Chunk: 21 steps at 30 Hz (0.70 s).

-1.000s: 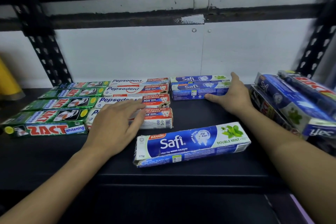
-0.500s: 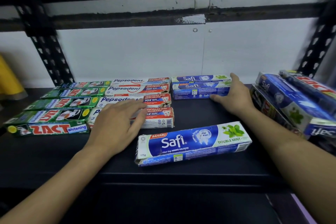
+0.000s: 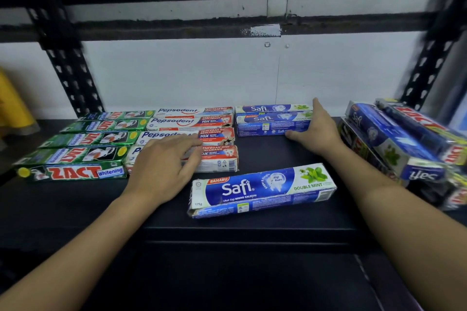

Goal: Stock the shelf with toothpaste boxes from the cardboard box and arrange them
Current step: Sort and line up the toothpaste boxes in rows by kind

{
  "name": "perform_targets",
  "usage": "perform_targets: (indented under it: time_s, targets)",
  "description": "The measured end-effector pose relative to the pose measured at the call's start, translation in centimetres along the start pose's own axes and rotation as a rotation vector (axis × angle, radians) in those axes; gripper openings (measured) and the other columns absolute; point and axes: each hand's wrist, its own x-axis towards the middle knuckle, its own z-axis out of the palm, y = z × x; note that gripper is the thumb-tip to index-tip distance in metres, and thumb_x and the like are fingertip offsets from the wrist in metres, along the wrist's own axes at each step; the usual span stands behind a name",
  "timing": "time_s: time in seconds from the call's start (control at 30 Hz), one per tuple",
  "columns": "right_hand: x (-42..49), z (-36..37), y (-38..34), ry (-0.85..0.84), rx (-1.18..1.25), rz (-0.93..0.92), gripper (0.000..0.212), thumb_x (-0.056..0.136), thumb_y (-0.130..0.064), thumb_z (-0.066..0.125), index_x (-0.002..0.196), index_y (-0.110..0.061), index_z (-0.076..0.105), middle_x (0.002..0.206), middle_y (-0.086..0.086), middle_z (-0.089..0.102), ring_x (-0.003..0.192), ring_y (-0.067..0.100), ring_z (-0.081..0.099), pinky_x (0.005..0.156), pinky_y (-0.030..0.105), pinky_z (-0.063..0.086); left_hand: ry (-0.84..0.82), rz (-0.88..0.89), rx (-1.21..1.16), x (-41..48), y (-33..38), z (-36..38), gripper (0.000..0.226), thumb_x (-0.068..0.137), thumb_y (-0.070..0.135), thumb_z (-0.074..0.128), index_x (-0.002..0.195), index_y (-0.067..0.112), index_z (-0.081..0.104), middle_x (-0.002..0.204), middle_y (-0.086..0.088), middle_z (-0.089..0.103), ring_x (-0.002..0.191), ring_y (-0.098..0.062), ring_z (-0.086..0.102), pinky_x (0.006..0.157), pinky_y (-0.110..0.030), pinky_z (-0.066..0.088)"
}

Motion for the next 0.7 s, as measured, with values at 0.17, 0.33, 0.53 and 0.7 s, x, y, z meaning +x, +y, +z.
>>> perform_targets:
  time_s: [0.17, 0.33, 0.53, 0.7]
  targets:
    - [-3.0, -2.6, -1.6, 0.063, 0.001, -0.131, 0.078, 0.078, -0.034, 0.079, 0.144, -0.013, 0.043, 0.145, 0.009, 0.048, 0.133, 0.025, 0.045, 0.11, 0.032, 0.033, -0.006, 0.004, 0.006, -0.2, -0.2, 0.0, 0.054, 0.096, 0.053, 0.03, 0.121, 0.028, 0.07, 0.127, 0.009, 0.067, 0.118, -0.015, 0.061, 0.097, -0.038, 0.046]
    - [-9.5, -4.6, -3.5, -0.042, 0.042, -0.389, 0.021, 0.087, -0.029, 0.07, 0.108, -0.024, 0.072, 0.099, -0.01, 0.073, 0.09, 0.002, 0.065, 0.089, 0.018, 0.049, -0.022, -0.001, 0.013, -0.2, -0.1, 0.0, 0.054, 0.097, 0.051, 0.03, 0.123, 0.026, 0.069, 0.131, 0.007, 0.065, 0.121, -0.017, 0.059, 0.1, -0.039, 0.044]
    - [-16.0, -5.0, -5.4, -0.13, -0.223, -0.703, 0.051, 0.088, -0.065, 0.052, 0.118, -0.027, 0.067, 0.113, -0.012, 0.069, 0.102, 0.01, 0.061, 0.091, 0.033, 0.049, -0.016, -0.005, 0.005, -0.4, 0.0, -0.2, 0.049, 0.098, 0.047, 0.034, 0.121, 0.024, 0.069, 0.125, 0.005, 0.068, 0.115, -0.019, 0.063, 0.097, -0.04, 0.045]
    - [-16.6, -4.6, -2.8, -0.141, -0.281, -0.713, 0.05, 0.089, -0.063, 0.054, 0.123, -0.028, 0.062, 0.12, -0.012, 0.064, 0.109, 0.015, 0.06, 0.093, 0.041, 0.048, -0.011, 0.0, 0.012, -0.4, -0.1, -0.2, 0.043, 0.099, 0.044, 0.035, 0.106, 0.021, 0.071, 0.108, 0.003, 0.073, 0.101, -0.022, 0.066, 0.089, -0.039, 0.048]
